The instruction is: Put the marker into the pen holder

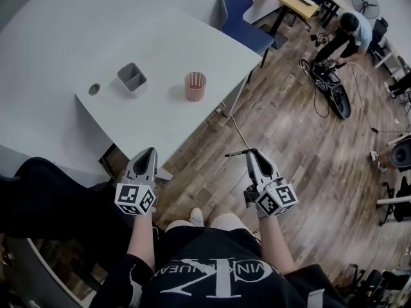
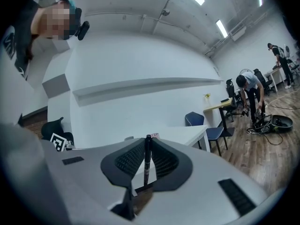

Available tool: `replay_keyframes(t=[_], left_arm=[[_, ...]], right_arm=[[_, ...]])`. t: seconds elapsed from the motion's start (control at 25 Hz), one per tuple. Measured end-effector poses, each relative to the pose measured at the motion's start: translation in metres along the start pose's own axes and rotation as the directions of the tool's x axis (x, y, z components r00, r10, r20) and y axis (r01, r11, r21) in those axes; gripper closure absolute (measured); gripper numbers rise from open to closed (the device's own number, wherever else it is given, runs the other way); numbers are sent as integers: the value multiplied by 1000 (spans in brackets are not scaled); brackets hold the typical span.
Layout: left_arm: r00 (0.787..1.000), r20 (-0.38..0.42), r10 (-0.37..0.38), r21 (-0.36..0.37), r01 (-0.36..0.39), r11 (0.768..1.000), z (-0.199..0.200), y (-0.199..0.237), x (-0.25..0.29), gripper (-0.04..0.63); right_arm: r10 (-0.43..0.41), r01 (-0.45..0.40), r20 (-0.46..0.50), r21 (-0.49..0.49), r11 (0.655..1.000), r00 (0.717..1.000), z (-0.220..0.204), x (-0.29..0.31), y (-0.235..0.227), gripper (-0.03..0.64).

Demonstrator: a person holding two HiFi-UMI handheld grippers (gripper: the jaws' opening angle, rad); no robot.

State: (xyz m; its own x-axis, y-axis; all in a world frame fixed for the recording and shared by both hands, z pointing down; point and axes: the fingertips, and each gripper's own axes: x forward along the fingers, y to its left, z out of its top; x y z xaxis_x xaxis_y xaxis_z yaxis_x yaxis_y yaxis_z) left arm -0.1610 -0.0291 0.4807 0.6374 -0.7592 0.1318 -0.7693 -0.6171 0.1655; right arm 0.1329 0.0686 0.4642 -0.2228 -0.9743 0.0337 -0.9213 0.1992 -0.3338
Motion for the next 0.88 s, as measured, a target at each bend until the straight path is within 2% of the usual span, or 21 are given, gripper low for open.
replay_keyframes(t=[0.36,0.88], left_arm=[[999,4,53,-9,-53,999,4,30,16,578],[991,7,131,-19,-131,991,18,62,71,580]], right_arm=[[50,-50,-4,-15,999,999,5,52,-7,561],[145,-145,-19,-22,989,989,28,144,-35,561]])
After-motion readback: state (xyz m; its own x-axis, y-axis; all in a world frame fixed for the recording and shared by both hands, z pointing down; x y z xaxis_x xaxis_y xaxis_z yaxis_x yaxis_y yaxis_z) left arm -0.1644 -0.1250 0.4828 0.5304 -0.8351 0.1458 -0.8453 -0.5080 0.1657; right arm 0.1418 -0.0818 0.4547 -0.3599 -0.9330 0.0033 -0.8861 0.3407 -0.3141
